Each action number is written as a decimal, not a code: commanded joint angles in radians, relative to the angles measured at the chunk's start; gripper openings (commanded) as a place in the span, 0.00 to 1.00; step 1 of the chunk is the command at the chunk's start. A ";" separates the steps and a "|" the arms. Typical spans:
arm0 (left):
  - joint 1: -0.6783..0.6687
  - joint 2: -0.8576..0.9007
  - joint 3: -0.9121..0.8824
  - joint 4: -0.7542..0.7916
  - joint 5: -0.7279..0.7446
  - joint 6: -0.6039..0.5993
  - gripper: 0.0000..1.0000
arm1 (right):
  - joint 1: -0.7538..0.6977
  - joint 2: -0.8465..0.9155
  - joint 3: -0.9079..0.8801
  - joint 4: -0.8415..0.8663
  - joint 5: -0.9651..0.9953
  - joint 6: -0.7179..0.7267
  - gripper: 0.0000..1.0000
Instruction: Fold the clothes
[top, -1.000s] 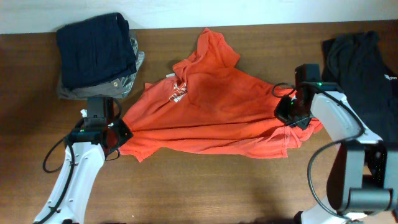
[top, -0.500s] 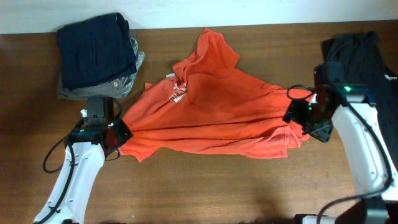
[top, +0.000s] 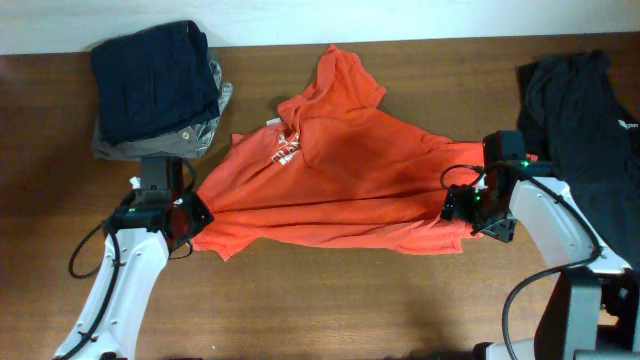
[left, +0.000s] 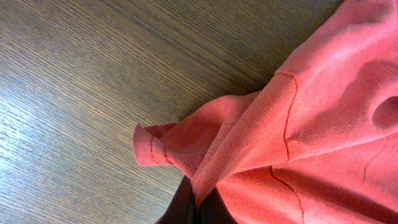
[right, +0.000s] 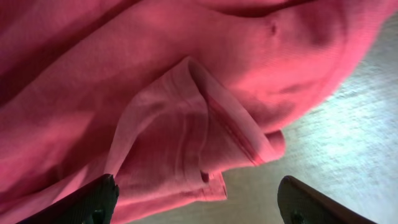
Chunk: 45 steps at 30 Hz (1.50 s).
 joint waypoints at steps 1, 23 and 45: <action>0.005 -0.014 0.020 -0.001 -0.023 0.020 0.01 | -0.003 0.023 -0.025 0.023 -0.037 -0.047 0.87; 0.005 -0.014 0.020 0.000 -0.023 0.020 0.01 | -0.003 0.030 -0.034 0.074 -0.103 -0.085 0.04; 0.005 -0.233 0.172 -0.172 0.047 0.110 0.00 | -0.003 -0.209 0.393 -0.373 -0.111 -0.010 0.04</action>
